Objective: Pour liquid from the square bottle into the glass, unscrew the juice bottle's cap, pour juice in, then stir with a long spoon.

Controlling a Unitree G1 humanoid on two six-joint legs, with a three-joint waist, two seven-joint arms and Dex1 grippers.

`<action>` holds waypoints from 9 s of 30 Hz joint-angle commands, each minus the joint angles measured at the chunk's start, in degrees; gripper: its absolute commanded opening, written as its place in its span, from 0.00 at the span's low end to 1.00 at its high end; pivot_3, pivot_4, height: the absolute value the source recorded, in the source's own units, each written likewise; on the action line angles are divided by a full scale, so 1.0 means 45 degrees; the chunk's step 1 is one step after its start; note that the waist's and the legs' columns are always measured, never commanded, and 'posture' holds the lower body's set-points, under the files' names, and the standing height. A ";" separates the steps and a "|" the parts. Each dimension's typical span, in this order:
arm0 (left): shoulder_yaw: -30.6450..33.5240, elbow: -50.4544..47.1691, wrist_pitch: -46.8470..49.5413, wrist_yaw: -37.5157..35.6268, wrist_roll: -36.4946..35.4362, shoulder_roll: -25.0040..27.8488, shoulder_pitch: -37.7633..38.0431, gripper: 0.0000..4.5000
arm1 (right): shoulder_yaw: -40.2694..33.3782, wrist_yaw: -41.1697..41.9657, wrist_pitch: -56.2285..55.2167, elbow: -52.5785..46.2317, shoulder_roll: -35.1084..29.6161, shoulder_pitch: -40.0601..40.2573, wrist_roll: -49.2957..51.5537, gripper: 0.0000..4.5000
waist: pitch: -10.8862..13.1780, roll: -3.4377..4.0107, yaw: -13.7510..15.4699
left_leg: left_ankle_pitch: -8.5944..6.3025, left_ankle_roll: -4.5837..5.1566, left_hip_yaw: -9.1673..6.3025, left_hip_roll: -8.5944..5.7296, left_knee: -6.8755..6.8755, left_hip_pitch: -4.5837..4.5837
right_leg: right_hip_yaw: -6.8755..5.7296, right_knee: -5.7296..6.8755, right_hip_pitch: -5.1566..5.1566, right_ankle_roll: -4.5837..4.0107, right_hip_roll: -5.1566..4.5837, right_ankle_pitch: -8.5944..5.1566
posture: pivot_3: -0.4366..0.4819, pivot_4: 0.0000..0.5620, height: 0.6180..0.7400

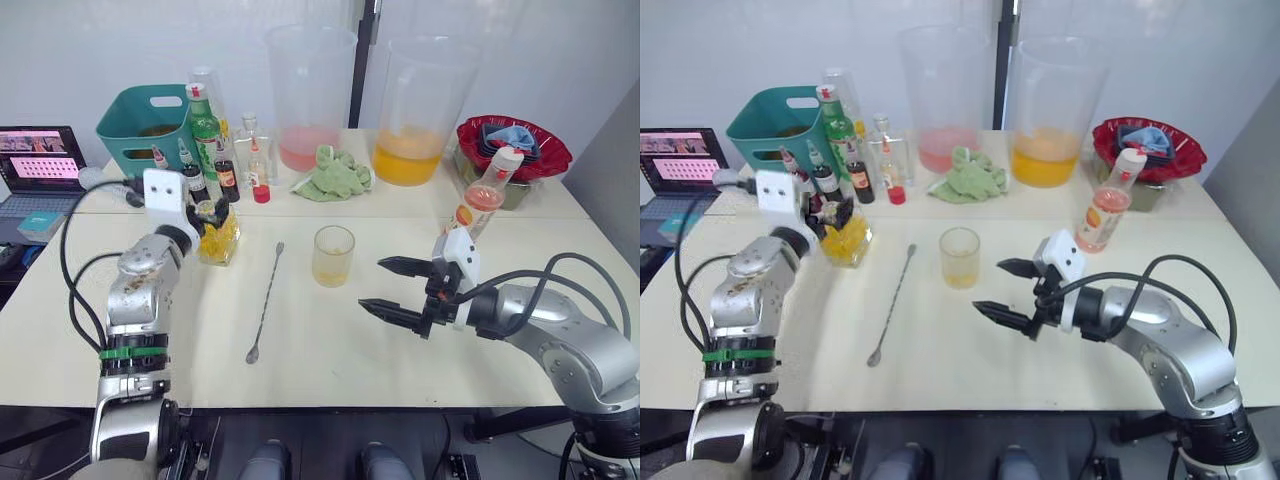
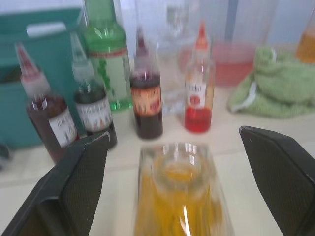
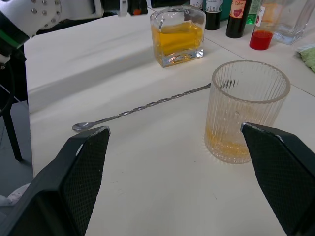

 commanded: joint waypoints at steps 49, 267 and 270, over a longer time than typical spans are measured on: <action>-0.0445 -0.3232 -0.1889 -1.1257 -0.5161 0.2758 0.4557 0.99 | -0.8139 -0.0985 -0.4139 -0.1575 0.2335 0.8121 0.0032 1.00 | 0.0001 0.0014 -0.0013 | -0.0001 0.0011 0.0026 0.0079 -0.0119 0.0217 | 0.0005 -0.0178 0.0241 -0.0011 0.0015 0.0006 | 0.48 0.27 1.00; -0.1000 -0.5744 -0.1607 -1.0985 -0.5579 0.2967 0.6768 1.00 | 0.1966 0.8816 -0.4246 0.7304 0.1784 -0.5148 -0.1795 0.73 | 0.0034 0.0103 -0.0286 | 0.0036 -0.0007 0.0030 0.0089 -0.0272 0.0203 | -0.0038 -0.0238 0.0153 -0.0056 -0.0003 0.0033 | 0.48 0.27 1.00; -0.1093 -0.5696 -0.1647 -1.0960 -0.5533 0.2918 0.6724 1.00 | 0.1669 0.8765 -0.3969 0.7069 0.1672 -0.5024 -0.1529 0.51 | 0.0034 0.0102 -0.0289 | 0.0036 -0.0007 0.0030 0.0090 -0.0272 0.0208 | -0.0038 -0.0234 0.0154 -0.0056 -0.0002 0.0033 | 0.48 0.27 1.00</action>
